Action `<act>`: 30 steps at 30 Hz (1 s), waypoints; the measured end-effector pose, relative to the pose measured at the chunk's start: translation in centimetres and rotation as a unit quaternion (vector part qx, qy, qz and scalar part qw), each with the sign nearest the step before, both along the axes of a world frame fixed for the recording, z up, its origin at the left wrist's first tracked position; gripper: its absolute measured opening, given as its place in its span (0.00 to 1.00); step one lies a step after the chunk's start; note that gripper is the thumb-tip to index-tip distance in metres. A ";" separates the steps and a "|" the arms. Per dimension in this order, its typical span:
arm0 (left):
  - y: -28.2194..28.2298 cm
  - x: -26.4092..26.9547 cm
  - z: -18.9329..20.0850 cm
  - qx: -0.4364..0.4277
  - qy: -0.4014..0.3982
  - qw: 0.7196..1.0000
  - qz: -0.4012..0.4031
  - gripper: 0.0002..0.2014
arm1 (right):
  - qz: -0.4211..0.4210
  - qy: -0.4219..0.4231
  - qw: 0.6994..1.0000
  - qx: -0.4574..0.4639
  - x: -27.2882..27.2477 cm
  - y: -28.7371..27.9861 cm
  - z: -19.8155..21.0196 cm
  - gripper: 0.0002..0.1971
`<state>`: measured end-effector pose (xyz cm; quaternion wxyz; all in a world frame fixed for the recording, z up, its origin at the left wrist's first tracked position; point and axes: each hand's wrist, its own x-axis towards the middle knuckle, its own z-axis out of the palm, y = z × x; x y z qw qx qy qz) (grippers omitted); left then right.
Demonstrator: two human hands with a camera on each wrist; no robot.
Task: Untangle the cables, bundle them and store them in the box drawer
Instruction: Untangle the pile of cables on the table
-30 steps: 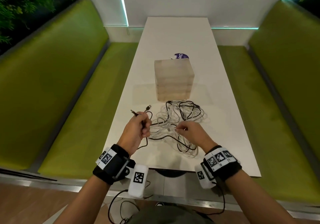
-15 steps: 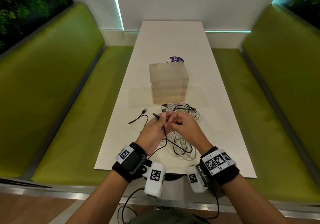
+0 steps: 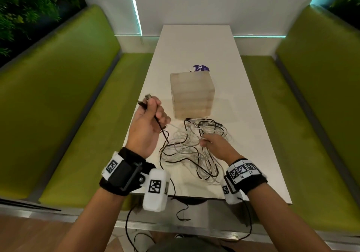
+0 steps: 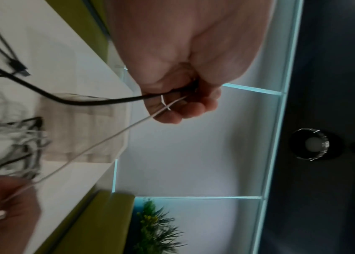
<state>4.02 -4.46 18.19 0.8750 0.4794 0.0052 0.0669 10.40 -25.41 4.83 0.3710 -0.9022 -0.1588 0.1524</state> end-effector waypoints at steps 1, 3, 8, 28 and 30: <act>0.4 -0.2 1.0 -0.004 -0.017 1.000 0.006 0.13 | -0.009 -0.002 1.000 -0.008 0.5 -0.3 -0.3 0.11; 1.4 -0.4 3.0 -0.017 -0.054 0.998 0.016 0.13 | -0.016 -0.008 1.000 -0.023 1.5 -1.0 -0.9 0.07; 3.8 -0.9 6.7 -0.018 -0.121 0.992 0.029 0.14 | -0.062 -0.015 0.998 0.006 2.5 -2.6 -1.2 0.09; 2.6 0.0 5.4 0.021 -0.041 0.999 0.025 0.14 | 0.163 0.257 0.952 -0.012 -6.0 -0.5 0.7 0.07; 2.2 0.0 5.1 0.022 -0.019 1.000 0.007 0.14 | 0.169 0.278 0.945 -0.018 -7.5 0.5 -0.4 0.11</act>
